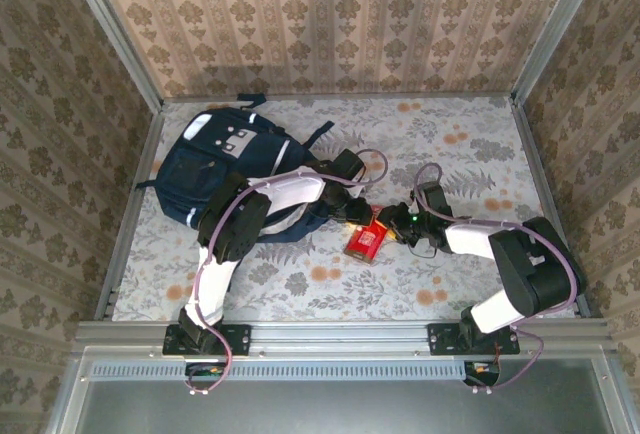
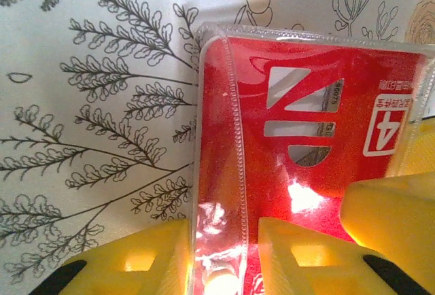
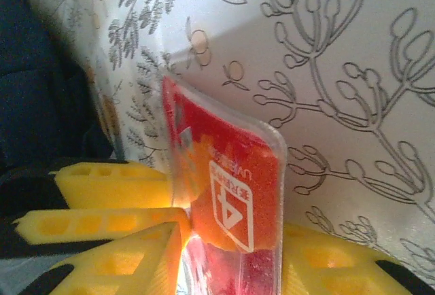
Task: Pack the student bag
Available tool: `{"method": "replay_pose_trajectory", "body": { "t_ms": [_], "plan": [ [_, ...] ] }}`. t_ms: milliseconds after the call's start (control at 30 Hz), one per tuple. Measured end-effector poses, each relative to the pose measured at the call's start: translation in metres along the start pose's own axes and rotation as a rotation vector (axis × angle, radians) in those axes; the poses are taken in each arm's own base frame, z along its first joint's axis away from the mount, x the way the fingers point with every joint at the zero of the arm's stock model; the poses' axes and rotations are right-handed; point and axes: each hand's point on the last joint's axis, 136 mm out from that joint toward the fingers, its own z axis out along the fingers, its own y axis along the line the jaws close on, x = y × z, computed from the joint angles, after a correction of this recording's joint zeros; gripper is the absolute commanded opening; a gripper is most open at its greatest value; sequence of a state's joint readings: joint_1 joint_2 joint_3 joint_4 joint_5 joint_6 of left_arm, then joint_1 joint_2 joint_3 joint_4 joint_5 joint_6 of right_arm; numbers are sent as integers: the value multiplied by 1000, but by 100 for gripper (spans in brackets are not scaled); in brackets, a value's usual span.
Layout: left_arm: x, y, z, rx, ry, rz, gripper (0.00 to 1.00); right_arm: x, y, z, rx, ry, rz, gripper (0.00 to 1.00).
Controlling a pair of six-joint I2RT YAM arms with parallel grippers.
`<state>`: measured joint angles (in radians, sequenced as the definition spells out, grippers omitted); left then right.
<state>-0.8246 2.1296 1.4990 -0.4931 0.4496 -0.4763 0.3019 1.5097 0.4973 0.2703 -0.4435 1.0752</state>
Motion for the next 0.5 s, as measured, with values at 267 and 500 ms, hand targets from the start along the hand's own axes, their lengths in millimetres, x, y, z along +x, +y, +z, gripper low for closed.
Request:
{"method": "replay_pose_trajectory", "body": {
  "t_ms": [267,500],
  "plan": [
    [0,1,-2,46,-10,-25,30,2,4,-3,-27,1,-14,10],
    [5,-10,-28,85,-37,-39,44,-1,10,-8,-52,-18,-30,1]
  ]
}}
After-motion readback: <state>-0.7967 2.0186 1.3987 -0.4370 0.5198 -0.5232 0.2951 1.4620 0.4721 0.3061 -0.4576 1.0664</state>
